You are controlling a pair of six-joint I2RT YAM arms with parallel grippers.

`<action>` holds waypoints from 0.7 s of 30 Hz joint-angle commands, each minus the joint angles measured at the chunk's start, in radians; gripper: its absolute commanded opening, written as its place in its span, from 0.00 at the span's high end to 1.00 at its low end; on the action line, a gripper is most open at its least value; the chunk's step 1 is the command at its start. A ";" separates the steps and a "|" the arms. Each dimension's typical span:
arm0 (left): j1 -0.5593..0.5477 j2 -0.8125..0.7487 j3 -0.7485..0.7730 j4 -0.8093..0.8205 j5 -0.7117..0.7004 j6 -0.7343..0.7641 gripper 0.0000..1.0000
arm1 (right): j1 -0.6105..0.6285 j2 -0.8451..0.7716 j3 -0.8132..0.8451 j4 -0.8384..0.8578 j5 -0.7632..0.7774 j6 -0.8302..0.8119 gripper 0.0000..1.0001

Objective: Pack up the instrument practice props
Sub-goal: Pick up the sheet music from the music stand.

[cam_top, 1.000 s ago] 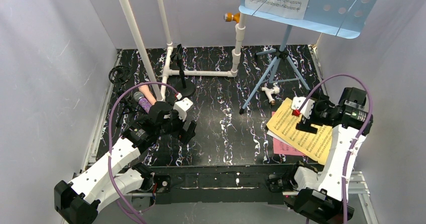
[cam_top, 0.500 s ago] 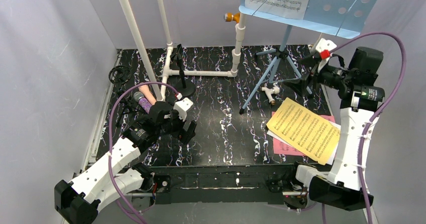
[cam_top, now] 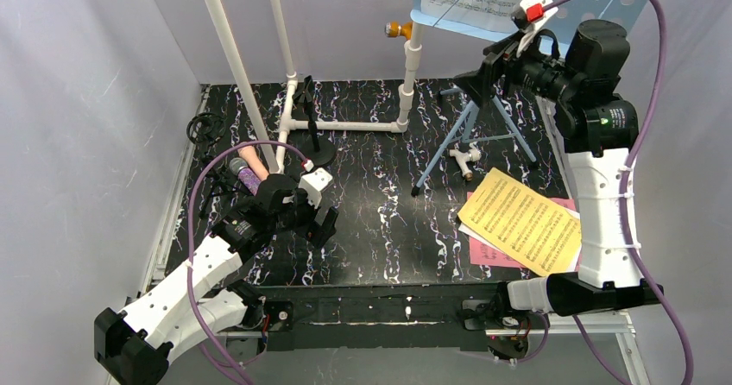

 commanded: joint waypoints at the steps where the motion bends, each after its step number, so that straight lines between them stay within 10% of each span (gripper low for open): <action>1: 0.005 0.000 0.008 -0.016 0.008 0.003 0.00 | 0.009 -0.012 0.079 0.086 0.152 0.076 0.02; 21: 0.006 -0.002 0.008 -0.018 0.006 0.004 0.00 | 0.009 -0.024 0.091 0.204 0.423 0.152 0.01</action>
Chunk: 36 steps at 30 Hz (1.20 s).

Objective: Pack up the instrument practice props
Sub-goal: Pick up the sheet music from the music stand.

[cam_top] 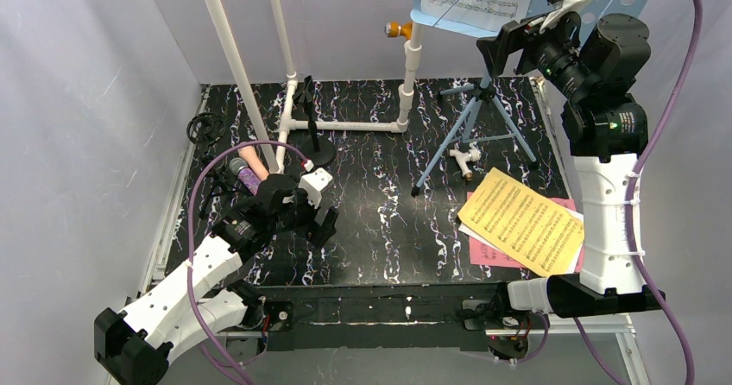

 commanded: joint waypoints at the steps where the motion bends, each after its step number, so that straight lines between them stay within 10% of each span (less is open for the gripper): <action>1: 0.006 -0.003 0.008 -0.017 0.006 0.004 0.00 | 0.006 -0.018 0.031 0.092 0.083 0.052 0.02; 36: 0.006 -0.025 0.009 -0.018 0.008 0.004 0.00 | -0.096 0.108 0.146 0.176 0.106 0.509 0.02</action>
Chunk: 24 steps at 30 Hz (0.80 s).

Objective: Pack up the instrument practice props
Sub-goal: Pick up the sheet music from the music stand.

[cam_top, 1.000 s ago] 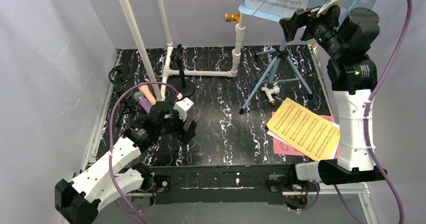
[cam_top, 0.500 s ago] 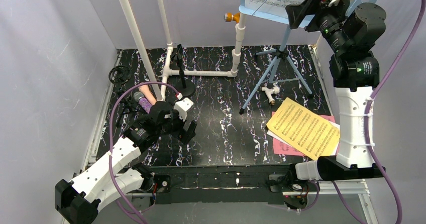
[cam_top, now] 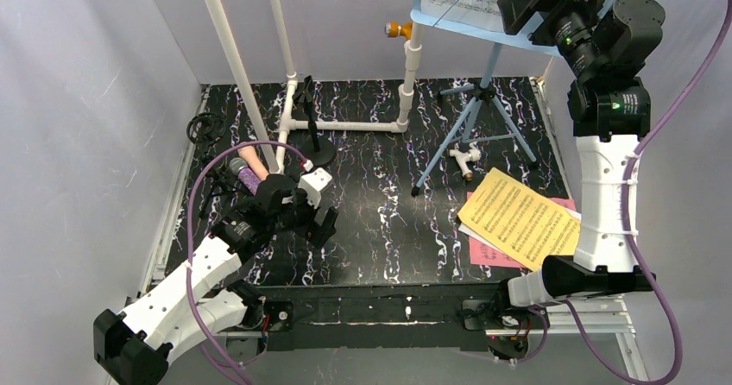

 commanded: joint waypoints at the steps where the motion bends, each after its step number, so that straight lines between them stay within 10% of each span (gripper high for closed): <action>1: 0.006 -0.019 0.010 -0.018 0.007 0.004 0.00 | -0.009 0.013 0.051 0.077 -0.014 0.057 0.02; 24: 0.006 -0.021 0.010 -0.018 0.009 0.005 0.00 | -0.010 0.047 0.052 0.153 0.033 0.070 0.02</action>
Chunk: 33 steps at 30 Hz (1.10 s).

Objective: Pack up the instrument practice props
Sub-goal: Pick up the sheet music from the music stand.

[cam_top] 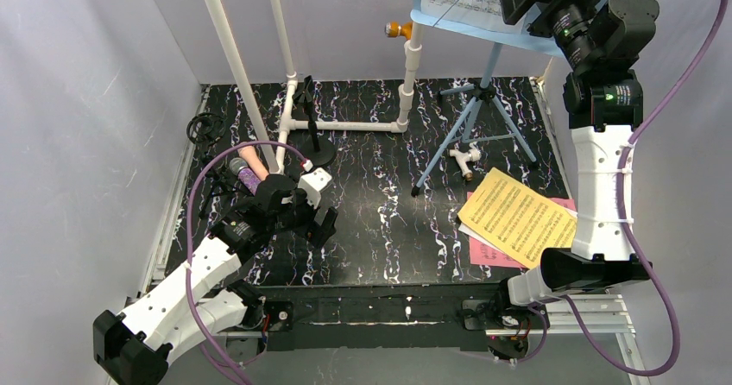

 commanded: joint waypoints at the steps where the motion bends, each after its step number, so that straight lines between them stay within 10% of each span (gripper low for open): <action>1: 0.006 -0.016 0.010 -0.018 0.009 0.005 0.00 | -0.003 0.002 0.040 0.084 0.032 0.013 0.02; 33: 0.006 -0.010 0.009 -0.017 0.007 0.005 0.00 | 0.019 0.052 0.005 0.153 0.003 -0.009 0.02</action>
